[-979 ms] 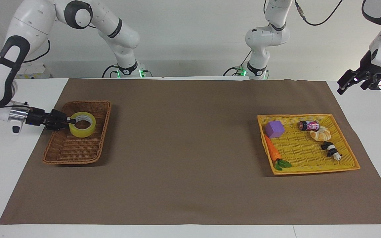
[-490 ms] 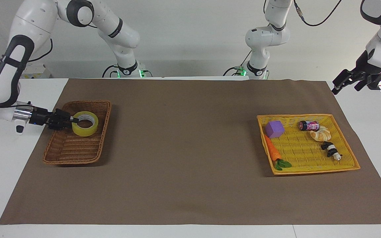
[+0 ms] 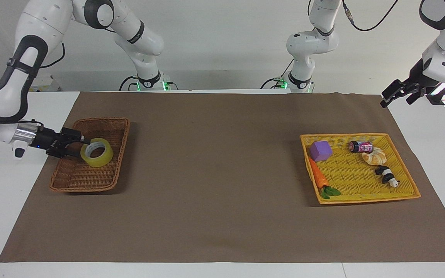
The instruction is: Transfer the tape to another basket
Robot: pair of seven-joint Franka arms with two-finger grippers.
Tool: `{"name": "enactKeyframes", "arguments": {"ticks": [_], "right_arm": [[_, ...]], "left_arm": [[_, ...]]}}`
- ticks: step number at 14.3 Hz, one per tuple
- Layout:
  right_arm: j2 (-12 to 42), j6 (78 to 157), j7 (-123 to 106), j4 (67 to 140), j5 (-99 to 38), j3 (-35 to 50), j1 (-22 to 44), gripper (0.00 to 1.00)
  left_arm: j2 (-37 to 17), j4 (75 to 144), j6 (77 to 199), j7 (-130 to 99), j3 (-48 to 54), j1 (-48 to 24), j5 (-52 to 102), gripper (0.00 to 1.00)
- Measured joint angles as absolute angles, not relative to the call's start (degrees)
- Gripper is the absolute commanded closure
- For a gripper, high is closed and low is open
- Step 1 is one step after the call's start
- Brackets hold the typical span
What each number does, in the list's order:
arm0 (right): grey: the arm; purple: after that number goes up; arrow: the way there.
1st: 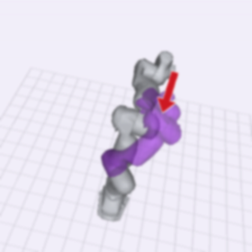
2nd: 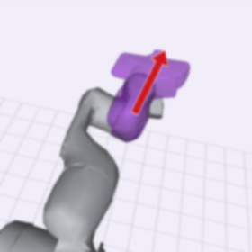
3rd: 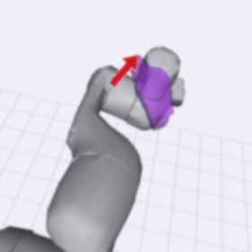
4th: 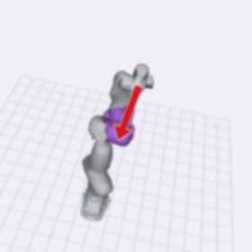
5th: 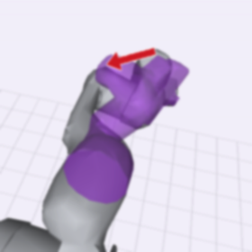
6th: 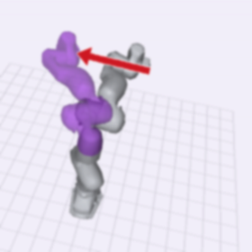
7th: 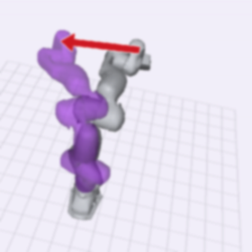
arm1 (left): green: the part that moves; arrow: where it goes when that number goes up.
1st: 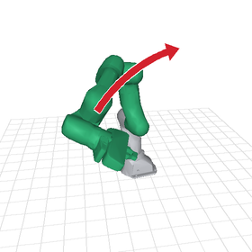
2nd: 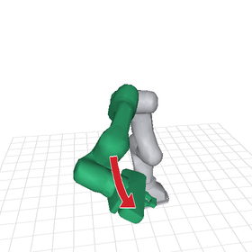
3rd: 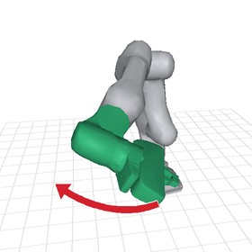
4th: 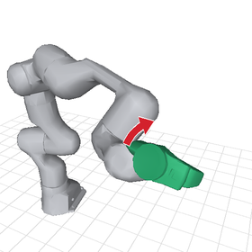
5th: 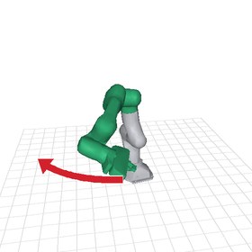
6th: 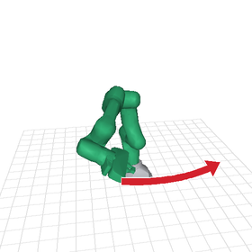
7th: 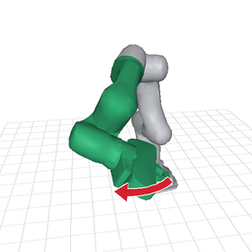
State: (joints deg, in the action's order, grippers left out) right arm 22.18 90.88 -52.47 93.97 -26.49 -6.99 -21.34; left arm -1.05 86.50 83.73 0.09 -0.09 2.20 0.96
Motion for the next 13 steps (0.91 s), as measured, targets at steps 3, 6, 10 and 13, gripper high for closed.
{"name": "enactKeyframes", "arguments": {"ticks": [3, 6, 10, 13], "right_arm": [[13.7, 94.0, -48.5, 92.8, -15.3, -6.8, -13.1, 0.0], [6.6, 93.7, -36.4, 92.8, -8.0, -6.6, -7.2, 0.0], [0.3, 84.2, -16.2, 91.9, -0.2, -6.5, -3.3, 0.0], [-2.3, 78.2, -12.1, 90.0, 1.4, -6.3, -1.7, 0.0]], "left_arm": [[-1.0, 87.5, 83.6, 0.0, 0.0, 0.2, 1.0, 0.0], [-1.0, 87.5, 83.6, 0.0, -0.2, 0.3, 1.0, 0.0], [-1.0, 87.5, 83.6, 0.0, -0.4, 0.3, 1.0, 0.0], [-1.0, 87.5, 83.5, 0.0, -0.4, 0.3, 1.0, 0.0]]}}
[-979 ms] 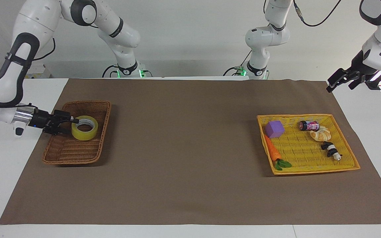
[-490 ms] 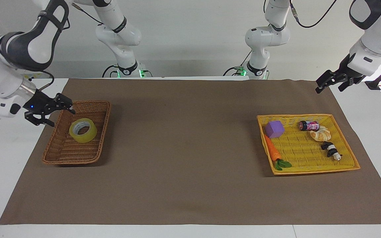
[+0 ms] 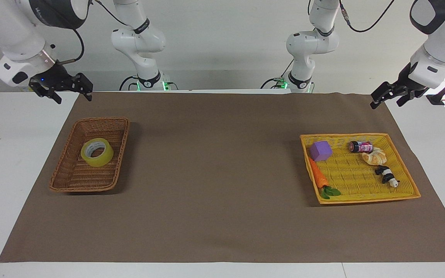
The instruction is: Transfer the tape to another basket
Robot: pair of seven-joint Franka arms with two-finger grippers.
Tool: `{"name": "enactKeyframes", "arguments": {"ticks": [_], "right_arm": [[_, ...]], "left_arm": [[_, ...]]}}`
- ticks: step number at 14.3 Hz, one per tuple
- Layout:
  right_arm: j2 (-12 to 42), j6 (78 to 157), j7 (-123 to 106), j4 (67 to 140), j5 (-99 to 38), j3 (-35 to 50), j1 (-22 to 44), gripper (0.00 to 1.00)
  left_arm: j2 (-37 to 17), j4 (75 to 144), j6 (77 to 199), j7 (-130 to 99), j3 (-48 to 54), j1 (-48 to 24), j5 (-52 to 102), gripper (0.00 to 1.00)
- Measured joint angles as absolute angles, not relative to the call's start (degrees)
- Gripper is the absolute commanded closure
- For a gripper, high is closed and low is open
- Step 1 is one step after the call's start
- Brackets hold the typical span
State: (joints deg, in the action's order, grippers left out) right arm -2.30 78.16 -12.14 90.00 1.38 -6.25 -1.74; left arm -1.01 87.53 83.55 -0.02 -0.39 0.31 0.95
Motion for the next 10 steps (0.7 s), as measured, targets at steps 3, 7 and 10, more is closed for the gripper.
{"name": "enactKeyframes", "arguments": {"ticks": [3, 7, 10], "right_arm": [[-2.6, 77.6, -11.7, 89.6, 1.5, -6.0, -1.2, 0.0], [-2.4, 77.6, -11.1, 89.6, 1.5, -6.7, -0.3, 0.0], [-2.4, 77.6, -11.1, 89.6, 1.5, -6.7, -0.3, 0.0]], "left_arm": [[-1.0, 87.5, 83.5, 0.0, -0.4, 0.3, 1.0, 0.0], [-1.0, 87.5, 83.5, 0.0, -0.4, 0.3, 1.0, 0.0], [-1.0, 87.5, 83.5, 0.0, -0.4, 0.3, 1.0, 0.0]]}}
